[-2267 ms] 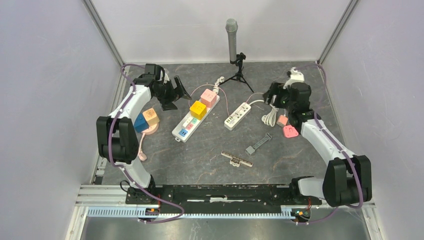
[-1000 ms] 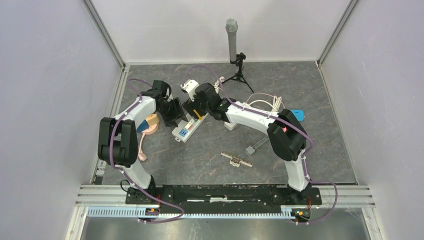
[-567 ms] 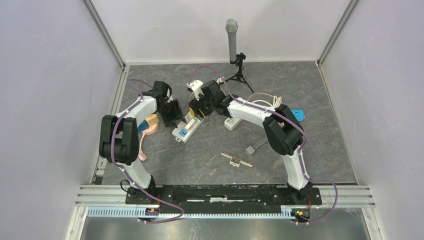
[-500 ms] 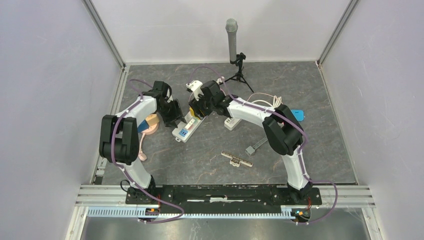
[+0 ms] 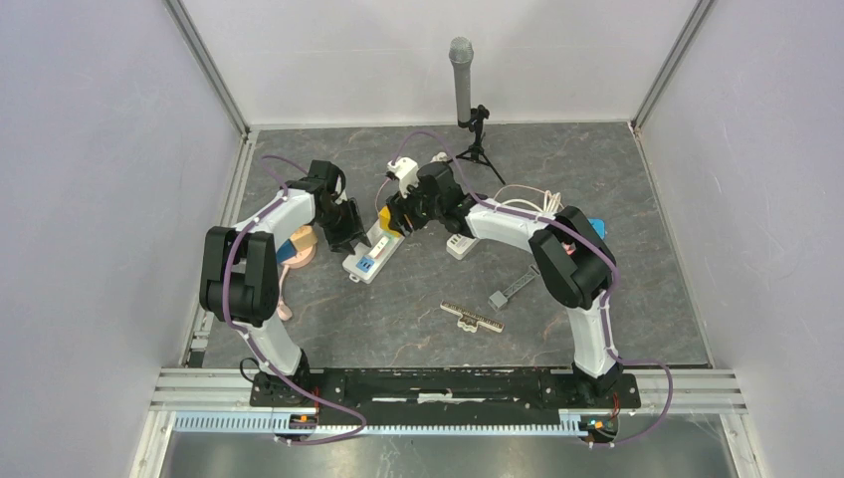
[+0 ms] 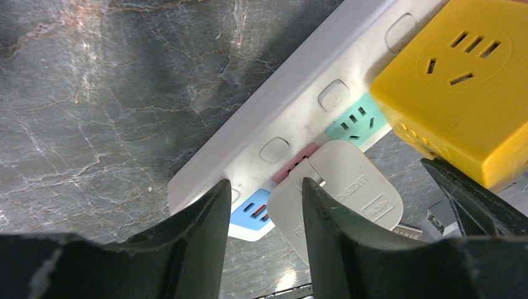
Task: Pull the plug off the socket
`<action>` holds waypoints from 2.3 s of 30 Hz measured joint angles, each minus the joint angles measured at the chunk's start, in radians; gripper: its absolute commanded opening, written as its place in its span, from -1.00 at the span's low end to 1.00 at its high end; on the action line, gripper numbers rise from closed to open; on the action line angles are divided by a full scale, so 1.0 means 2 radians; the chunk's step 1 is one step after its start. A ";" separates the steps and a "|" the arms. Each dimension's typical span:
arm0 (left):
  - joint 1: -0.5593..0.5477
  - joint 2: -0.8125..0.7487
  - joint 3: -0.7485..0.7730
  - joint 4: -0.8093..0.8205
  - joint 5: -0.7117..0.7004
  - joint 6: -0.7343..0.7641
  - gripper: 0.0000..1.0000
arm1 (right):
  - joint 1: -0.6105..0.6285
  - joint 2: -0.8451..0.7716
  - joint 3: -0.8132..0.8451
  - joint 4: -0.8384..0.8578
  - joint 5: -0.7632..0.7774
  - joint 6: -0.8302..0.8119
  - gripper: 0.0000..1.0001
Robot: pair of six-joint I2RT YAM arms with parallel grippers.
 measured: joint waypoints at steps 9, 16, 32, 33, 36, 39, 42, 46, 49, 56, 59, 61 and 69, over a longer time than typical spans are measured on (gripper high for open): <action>-0.002 0.003 0.004 -0.003 0.000 0.000 0.05 | 0.011 -0.004 -0.002 -0.003 0.014 -0.029 -1.00; -0.002 0.004 0.004 -0.003 0.000 0.000 0.05 | -0.006 -0.013 -0.021 0.019 -0.017 0.009 -1.00; -0.004 0.007 0.007 -0.006 -0.006 0.000 0.03 | 0.007 -0.061 -0.021 0.014 -0.006 -0.002 -1.00; -0.005 0.007 0.008 -0.006 -0.007 0.000 0.03 | 0.006 -0.072 -0.021 0.019 -0.010 0.002 -1.00; -0.006 0.007 0.009 -0.006 -0.009 0.000 0.04 | 0.006 -0.103 -0.020 0.037 -0.013 0.010 -1.00; -0.006 0.008 0.013 -0.010 -0.009 0.002 0.08 | 0.005 -0.131 -0.020 0.048 -0.004 0.010 -1.00; -0.008 0.012 0.024 -0.017 -0.010 0.006 0.23 | 0.004 -0.152 -0.025 0.050 0.015 0.007 -1.00; -0.010 0.015 0.067 -0.035 -0.009 0.007 0.44 | 0.004 -0.195 -0.084 0.048 0.045 -0.005 -1.00; -0.010 0.015 0.114 -0.036 -0.008 0.006 0.54 | 0.004 -0.219 -0.125 0.027 0.055 -0.019 -1.00; -0.010 -0.012 0.152 -0.029 -0.010 0.006 0.68 | 0.001 -0.224 -0.167 -0.057 -0.003 -0.059 -0.89; -0.010 -0.017 0.150 -0.030 -0.013 0.006 0.71 | 0.001 -0.224 -0.181 -0.079 -0.064 -0.066 -0.87; -0.010 -0.018 0.147 -0.031 -0.014 0.006 0.73 | 0.001 -0.221 -0.184 -0.098 -0.101 -0.071 -0.83; -0.010 -0.017 0.132 -0.039 -0.008 0.005 0.87 | 0.005 -0.189 -0.183 -0.165 -0.186 -0.100 -0.61</action>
